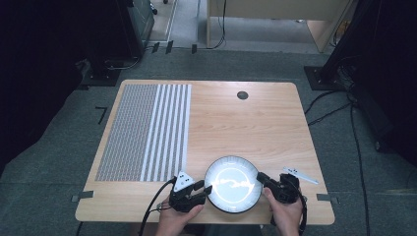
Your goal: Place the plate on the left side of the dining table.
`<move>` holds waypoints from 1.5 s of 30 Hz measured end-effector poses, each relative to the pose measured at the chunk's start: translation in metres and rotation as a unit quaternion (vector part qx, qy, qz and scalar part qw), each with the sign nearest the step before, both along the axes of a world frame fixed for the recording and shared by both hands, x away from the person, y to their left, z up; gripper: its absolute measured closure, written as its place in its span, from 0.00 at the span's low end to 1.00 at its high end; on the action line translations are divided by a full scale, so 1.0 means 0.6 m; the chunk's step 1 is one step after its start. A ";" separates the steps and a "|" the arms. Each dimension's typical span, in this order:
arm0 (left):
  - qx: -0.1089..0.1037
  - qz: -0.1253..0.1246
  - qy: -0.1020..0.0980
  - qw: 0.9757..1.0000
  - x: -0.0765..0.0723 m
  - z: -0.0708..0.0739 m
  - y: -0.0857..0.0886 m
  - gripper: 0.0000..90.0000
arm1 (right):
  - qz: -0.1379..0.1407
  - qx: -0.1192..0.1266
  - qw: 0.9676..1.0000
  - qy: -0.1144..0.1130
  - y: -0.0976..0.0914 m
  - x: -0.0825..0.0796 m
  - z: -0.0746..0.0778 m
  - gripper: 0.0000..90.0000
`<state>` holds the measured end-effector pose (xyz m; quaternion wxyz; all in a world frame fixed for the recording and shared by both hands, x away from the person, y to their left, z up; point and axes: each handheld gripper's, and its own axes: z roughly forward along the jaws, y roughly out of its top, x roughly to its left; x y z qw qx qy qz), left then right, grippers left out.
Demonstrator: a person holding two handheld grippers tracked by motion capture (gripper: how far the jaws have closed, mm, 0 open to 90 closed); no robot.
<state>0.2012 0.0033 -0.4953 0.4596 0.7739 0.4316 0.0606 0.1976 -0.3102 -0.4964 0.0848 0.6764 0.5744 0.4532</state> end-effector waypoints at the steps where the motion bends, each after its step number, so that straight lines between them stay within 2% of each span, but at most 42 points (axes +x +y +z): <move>1: 0.002 0.000 -0.002 1.000 -0.001 0.000 -0.001 0.67 | 0.001 0.006 1.000 0.002 -0.001 0.000 0.000 0.94; 6: 0.003 -0.002 -0.004 1.000 -0.001 0.000 -0.001 0.66 | 0.002 0.017 1.000 0.003 -0.005 0.001 -0.002 0.94; 8: 0.002 -0.003 -0.003 1.000 -0.001 0.000 0.000 0.66 | 0.001 0.040 0.999 0.007 -0.011 0.001 -0.004 0.94; 10: 0.002 -0.004 -0.004 1.000 0.000 0.000 0.000 0.66 | 0.000 0.046 0.999 0.009 -0.013 0.001 -0.005 0.94; 11: 0.002 -0.006 -0.004 1.000 0.000 0.000 0.000 0.65 | 0.001 0.060 0.998 0.011 -0.017 0.002 -0.006 0.94; 13: 0.003 -0.006 -0.005 1.000 0.000 0.000 0.000 0.65 | 0.000 0.063 0.998 0.010 -0.019 0.002 -0.006 0.94; 14: 0.004 -0.008 -0.002 1.000 0.000 -0.001 0.000 0.65 | -0.002 0.075 0.997 0.010 -0.023 0.002 -0.005 1.00; 15: 0.000 -0.009 0.000 1.000 0.001 -0.001 0.000 0.63 | -0.010 0.126 0.992 0.016 -0.037 0.003 -0.005 1.00; 16: 0.000 -0.009 0.000 1.000 0.001 -0.001 0.000 0.63 | -0.010 0.126 0.992 0.016 -0.037 0.003 -0.005 1.00; 17: 0.002 -0.010 -0.001 1.000 0.001 -0.001 0.000 0.63 | -0.001 0.108 0.994 0.006 -0.038 0.003 -0.001 1.00; 20: 0.000 -0.012 0.001 1.000 0.002 -0.002 0.000 0.62 | 0.015 0.107 0.994 0.003 -0.033 0.002 0.010 1.00; 21: -0.001 -0.014 0.003 1.000 0.002 -0.002 0.000 0.61 | 0.019 0.090 0.996 -0.005 -0.027 0.001 0.015 1.00; 22: -0.002 -0.015 0.003 1.000 0.002 -0.002 0.000 0.60 | 0.012 0.076 0.997 -0.005 -0.025 0.000 0.014 1.00; 23: -0.002 -0.015 0.003 1.000 0.002 -0.002 0.000 0.60 | 0.012 0.076 0.997 -0.005 -0.025 0.000 0.014 1.00; 24: -0.001 -0.015 0.003 1.000 0.003 -0.002 0.001 0.59 | -0.003 0.066 0.998 -0.004 -0.027 -0.001 0.010 1.00; 29: -0.002 -0.008 0.003 1.000 0.005 -0.001 0.005 0.60 | -0.002 0.079 0.997 0.003 -0.035 -0.002 0.007 0.98; 30: -0.002 -0.008 0.003 1.000 0.005 -0.001 0.005 0.61 | 0.008 0.077 0.997 0.003 -0.033 -0.001 0.008 0.97; 31: -0.004 -0.010 0.004 1.000 0.006 -0.001 0.005 0.64 | 0.016 0.058 0.998 0.007 -0.028 0.000 0.009 0.97; 34: -0.004 -0.011 0.002 1.000 0.004 -0.001 0.004 0.67 | 0.024 0.052 0.998 0.015 -0.026 0.002 0.007 0.97; 36: -0.007 -0.009 0.005 1.000 0.005 -0.001 0.005 0.68 | 0.028 0.062 0.997 0.022 -0.029 0.003 0.005 0.97; 40: -0.015 -0.007 0.010 1.000 0.007 -0.002 0.008 0.70 | 0.041 0.064 0.997 0.024 -0.031 0.005 0.007 0.92; 45: -0.016 0.000 0.008 1.000 0.007 -0.003 0.007 0.72 | 0.047 0.074 0.996 0.028 -0.034 0.007 0.006 0.93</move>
